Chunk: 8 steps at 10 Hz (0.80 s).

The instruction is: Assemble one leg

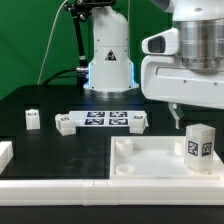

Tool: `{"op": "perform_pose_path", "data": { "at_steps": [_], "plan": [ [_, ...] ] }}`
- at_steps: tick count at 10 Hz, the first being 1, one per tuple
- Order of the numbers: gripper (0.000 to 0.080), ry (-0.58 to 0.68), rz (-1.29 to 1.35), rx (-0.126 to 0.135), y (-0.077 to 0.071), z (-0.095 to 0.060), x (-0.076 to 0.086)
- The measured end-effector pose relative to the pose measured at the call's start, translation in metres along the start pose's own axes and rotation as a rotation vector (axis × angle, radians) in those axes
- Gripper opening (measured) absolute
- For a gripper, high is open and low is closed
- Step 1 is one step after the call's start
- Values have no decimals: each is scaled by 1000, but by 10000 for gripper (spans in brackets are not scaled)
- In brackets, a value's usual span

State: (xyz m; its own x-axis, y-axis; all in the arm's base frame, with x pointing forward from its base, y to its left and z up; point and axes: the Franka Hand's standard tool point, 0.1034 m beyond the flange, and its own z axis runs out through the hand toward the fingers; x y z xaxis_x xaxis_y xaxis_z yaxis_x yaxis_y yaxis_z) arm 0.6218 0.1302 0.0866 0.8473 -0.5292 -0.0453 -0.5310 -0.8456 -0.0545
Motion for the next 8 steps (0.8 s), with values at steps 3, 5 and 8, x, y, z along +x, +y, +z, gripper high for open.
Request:
{"op": "perform_pose_path", "data": {
  "at_steps": [3, 5, 8],
  "plan": [
    [645, 1, -354, -19, 4, 4, 1],
    [648, 1, -553, -27, 7, 4, 3],
    [648, -2, -782, -27, 6, 5, 2]
  ]
}}
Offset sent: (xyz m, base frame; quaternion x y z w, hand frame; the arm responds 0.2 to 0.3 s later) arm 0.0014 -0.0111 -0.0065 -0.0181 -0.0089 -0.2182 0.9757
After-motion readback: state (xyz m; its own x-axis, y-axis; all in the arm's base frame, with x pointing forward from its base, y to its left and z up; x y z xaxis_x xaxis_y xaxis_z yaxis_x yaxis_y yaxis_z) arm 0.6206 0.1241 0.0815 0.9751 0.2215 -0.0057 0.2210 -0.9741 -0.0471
